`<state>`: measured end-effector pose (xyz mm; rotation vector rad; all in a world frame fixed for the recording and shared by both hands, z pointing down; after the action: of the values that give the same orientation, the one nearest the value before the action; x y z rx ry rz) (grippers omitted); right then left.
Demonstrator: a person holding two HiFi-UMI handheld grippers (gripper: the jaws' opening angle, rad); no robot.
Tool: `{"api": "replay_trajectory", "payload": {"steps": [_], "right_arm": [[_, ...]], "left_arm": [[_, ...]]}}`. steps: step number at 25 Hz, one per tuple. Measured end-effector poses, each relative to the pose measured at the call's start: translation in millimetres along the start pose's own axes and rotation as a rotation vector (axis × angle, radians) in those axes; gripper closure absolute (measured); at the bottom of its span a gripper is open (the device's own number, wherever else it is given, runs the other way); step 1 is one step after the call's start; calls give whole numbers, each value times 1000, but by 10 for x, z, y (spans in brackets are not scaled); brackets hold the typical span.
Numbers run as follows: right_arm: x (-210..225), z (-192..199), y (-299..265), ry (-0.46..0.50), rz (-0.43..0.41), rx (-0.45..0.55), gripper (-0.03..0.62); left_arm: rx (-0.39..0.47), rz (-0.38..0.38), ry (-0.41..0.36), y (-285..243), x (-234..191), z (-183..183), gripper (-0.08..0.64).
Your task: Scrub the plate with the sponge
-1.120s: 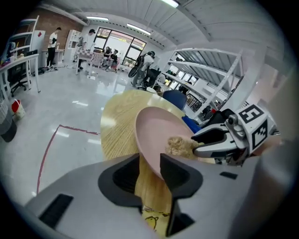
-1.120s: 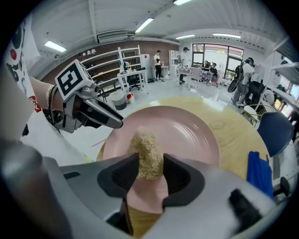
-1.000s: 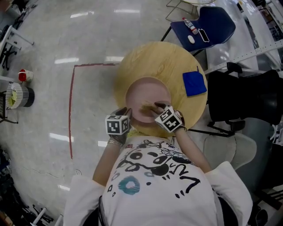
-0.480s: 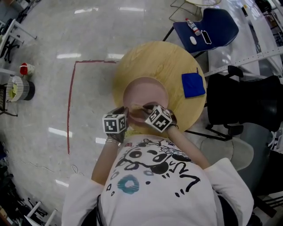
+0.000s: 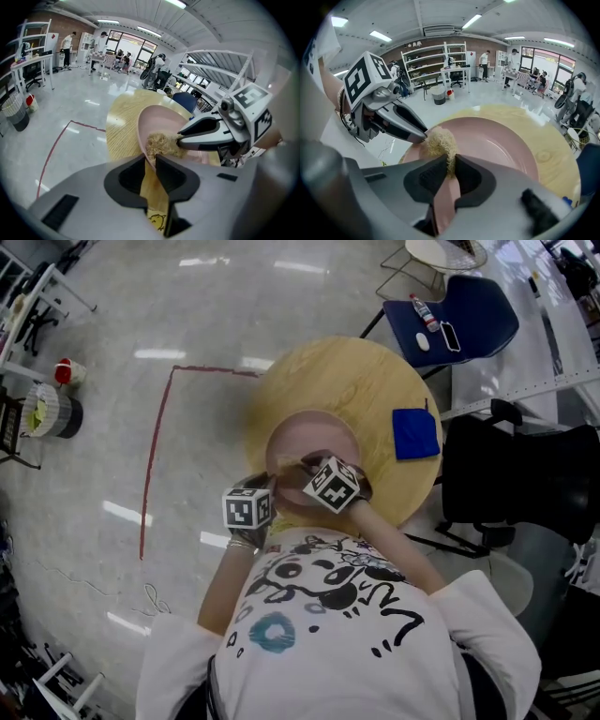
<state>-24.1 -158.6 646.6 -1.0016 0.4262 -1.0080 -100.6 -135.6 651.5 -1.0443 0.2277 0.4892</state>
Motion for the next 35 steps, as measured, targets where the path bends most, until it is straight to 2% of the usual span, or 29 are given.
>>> {"api": "replay_trajectory", "payload": {"steps": [9, 14, 17, 22, 28, 32, 35], "right_arm": [[204, -229, -92, -51, 68, 64, 529], [335, -368, -114, -60, 93, 90, 529], [445, -338, -93, -71, 104, 101, 529], [773, -261, 3, -107, 184, 108, 529], [1115, -3, 214, -169, 272, 72, 529], [1128, 269, 384, -182, 269, 4, 529], [993, 474, 500, -132, 243, -59, 528]], "left_arm": [[10, 6, 19, 43, -16, 27, 480], [-11, 17, -17, 76, -11, 39, 469], [-20, 19, -24, 72, 26, 80, 466], [-8, 2, -36, 59, 18, 64, 468], [27, -6, 45, 64, 4, 73, 476], [70, -13, 136, 61, -15, 85, 486], [109, -28, 217, 62, -41, 68, 506]]}}
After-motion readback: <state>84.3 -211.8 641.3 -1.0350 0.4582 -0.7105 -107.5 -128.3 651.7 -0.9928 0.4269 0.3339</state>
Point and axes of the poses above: the fingertips, and each gripper's own axes: y backward along the fingers, x to its right, z out of its underside, the point moved 1 cm from there along y, backward along the fingers, and after that the axes turned 2 degrees about -y, right-handed, at the moved point
